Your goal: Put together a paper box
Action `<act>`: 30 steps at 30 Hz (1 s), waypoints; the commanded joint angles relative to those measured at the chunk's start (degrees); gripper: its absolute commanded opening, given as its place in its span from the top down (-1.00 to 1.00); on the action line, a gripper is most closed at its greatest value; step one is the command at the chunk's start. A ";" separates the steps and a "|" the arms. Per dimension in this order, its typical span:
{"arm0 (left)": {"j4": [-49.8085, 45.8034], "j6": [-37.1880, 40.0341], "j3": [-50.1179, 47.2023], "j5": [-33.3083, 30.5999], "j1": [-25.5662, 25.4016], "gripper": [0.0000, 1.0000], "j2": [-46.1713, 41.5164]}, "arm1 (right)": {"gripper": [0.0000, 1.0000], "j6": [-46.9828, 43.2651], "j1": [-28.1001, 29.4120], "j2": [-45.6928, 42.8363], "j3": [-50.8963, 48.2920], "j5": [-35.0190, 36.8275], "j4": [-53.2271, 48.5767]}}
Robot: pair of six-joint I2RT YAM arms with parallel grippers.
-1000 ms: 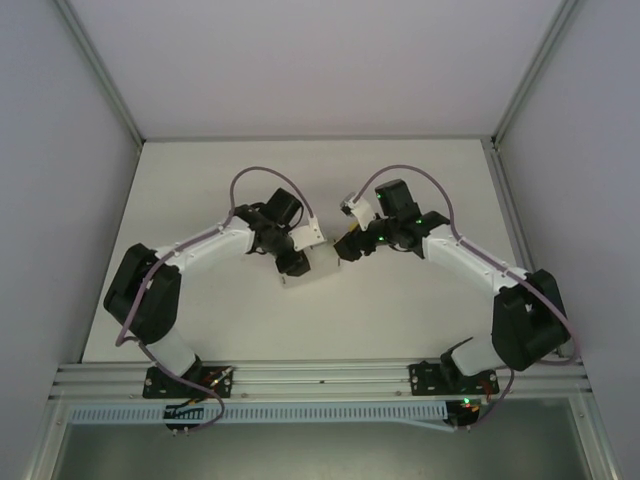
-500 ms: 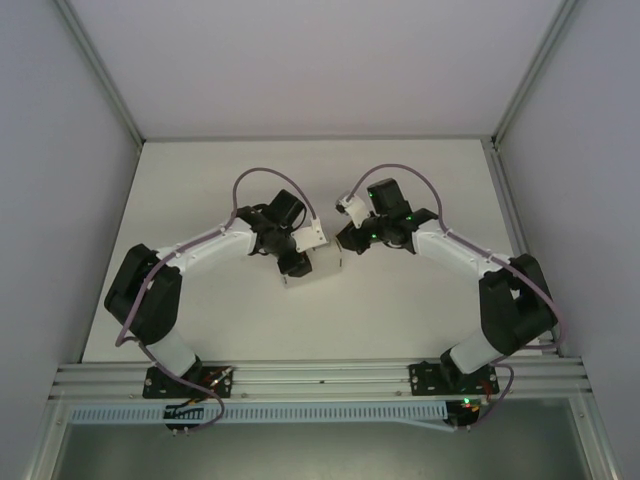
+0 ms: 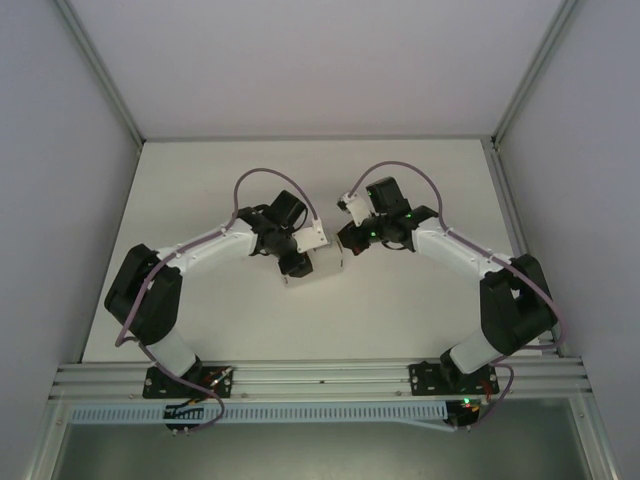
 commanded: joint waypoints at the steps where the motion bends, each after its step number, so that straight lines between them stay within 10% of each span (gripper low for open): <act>1: 1.06 -0.44 -0.72 -1.99 -0.18 0.35 0.89 | 1.00 10.76 0.59 -1.54 2.40 -8.91 0.77; 16: 2.41 -0.70 -0.88 -2.41 -0.18 0.36 1.35 | 1.00 26.55 1.14 -2.19 -5.37 -10.98 10.16; 30: 2.54 -0.94 -0.41 -3.12 -0.19 0.35 1.83 | 0.96 17.91 3.53 -5.75 -20.83 -1.94 22.12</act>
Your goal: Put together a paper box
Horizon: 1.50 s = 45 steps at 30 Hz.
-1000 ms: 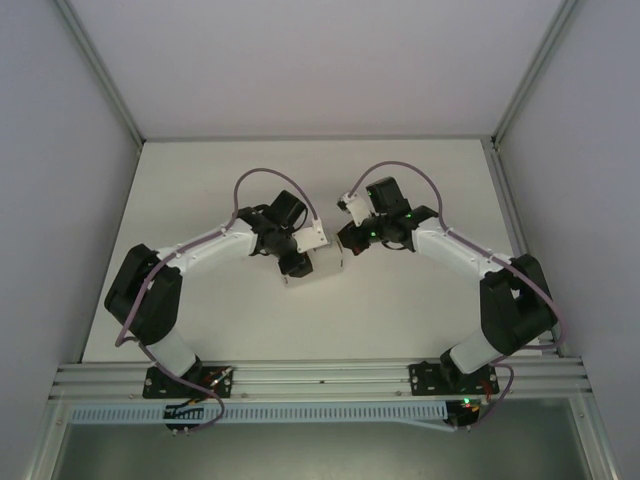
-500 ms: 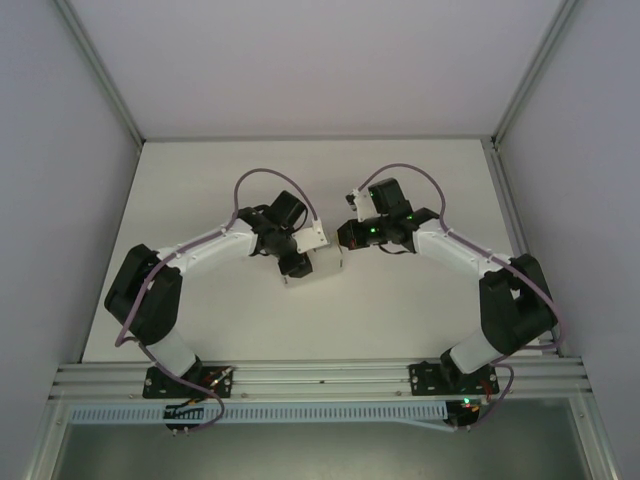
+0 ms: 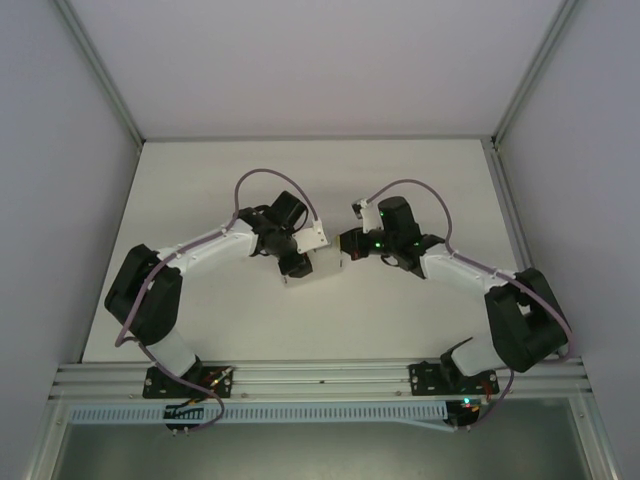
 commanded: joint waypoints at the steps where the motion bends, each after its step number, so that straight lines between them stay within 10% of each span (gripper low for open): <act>1: 2.60 -1.09 -0.29 -2.27 0.07 0.35 1.83 | 0.96 -2.91 3.88 0.30 -4.39 0.80 -3.21; 21: 5.32 -2.13 0.64 -4.30 0.14 -0.02 -0.05 | 1.00 1.68 13.24 -2.84 -7.95 25.82 -3.20; 29: 5.94 -2.96 -0.78 -3.28 0.19 -0.99 -4.76 | 1.00 6.06 14.40 -3.61 -7.12 30.07 -5.21; 45: 4.11 -29.97 -9.75 -17.74 0.21 -0.78 -22.57 | 1.00 7.46 14.55 -1.33 -4.51 30.65 -6.73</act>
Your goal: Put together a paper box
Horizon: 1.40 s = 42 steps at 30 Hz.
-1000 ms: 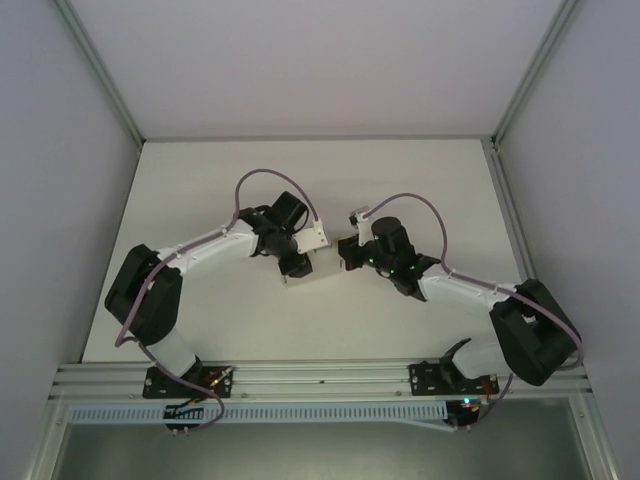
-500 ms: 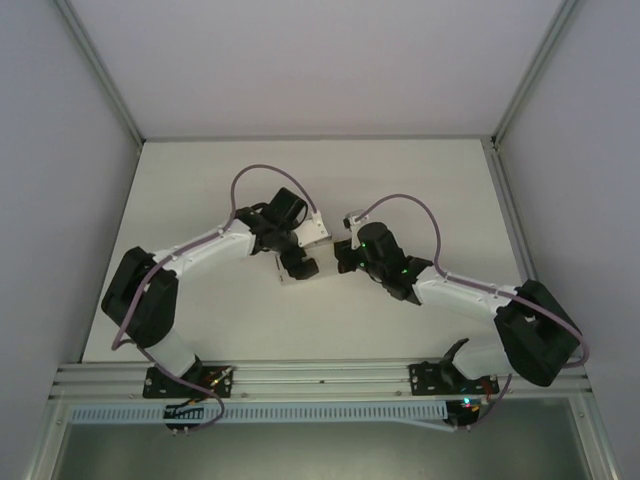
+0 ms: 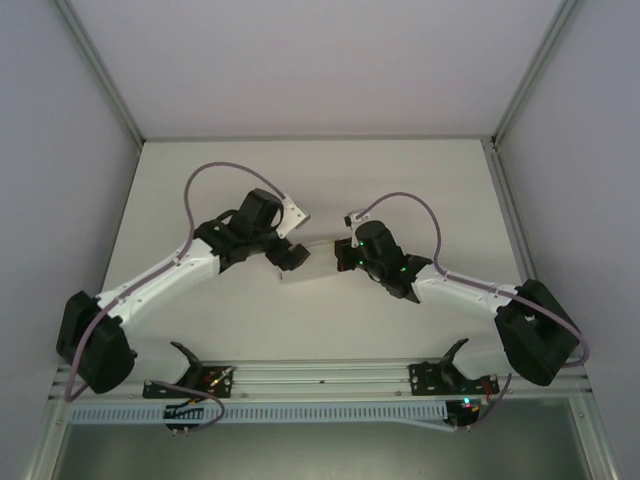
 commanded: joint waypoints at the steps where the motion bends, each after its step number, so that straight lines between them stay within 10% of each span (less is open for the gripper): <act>1: -2.77 -9.52 -3.21 -4.26 0.33 -0.70 -3.02 | 1.00 0.81 0.71 3.02 -0.19 -0.65 -9.69; 26: -9.40 -8.50 -0.51 0.38 5.87 0.28 1.49 | 0.99 -1.77 0.69 6.24 3.47 -3.91 -12.46; 31: -10.88 -9.77 0.16 1.12 5.80 0.94 1.48 | 1.00 -1.49 0.78 5.70 2.92 -3.47 -12.43; 42: -9.42 -25.22 0.20 4.66 5.51 1.00 1.18 | 1.00 0.91 3.31 3.75 1.76 3.03 -12.24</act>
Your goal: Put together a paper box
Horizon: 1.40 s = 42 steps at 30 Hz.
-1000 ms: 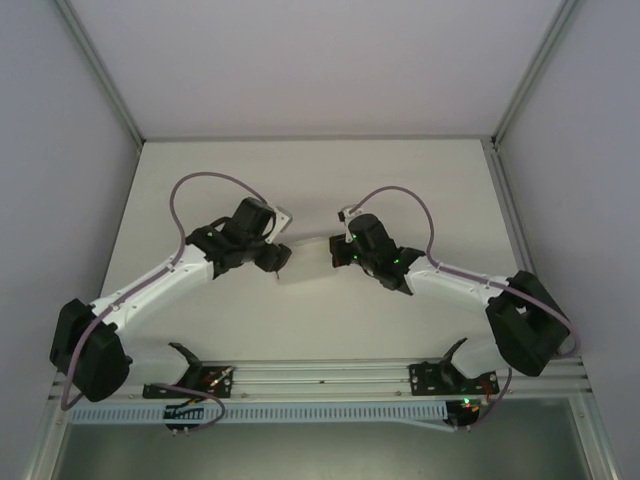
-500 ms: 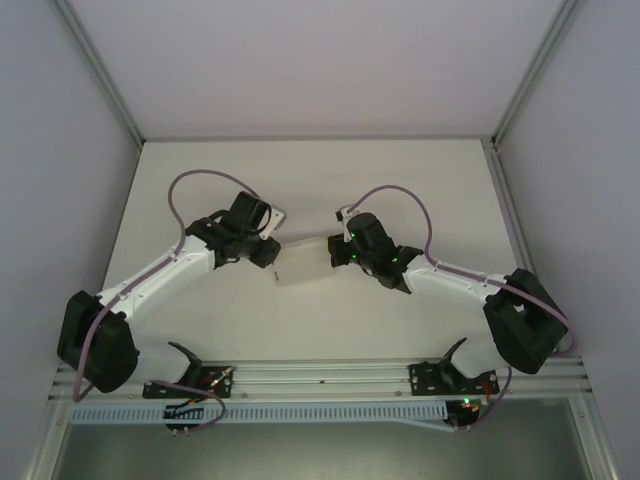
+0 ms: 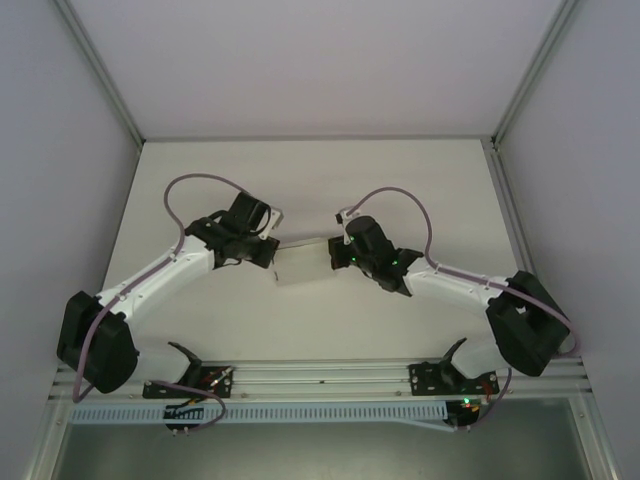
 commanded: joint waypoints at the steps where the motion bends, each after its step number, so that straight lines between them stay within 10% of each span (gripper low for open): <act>1: 0.24 -9.62 0.88 4.15 -0.16 1.00 -0.67 | 1.00 1.69 2.30 0.31 -2.49 2.44 -9.12; 23: 2.12 -29.49 0.67 17.35 2.23 1.00 0.27 | 1.00 7.01 10.68 -0.14 -4.16 15.09 -9.38; 42: 2.28 -30.43 1.83 22.56 6.88 1.00 1.21 | 1.00 0.17 12.90 -3.23 -5.96 20.89 -3.32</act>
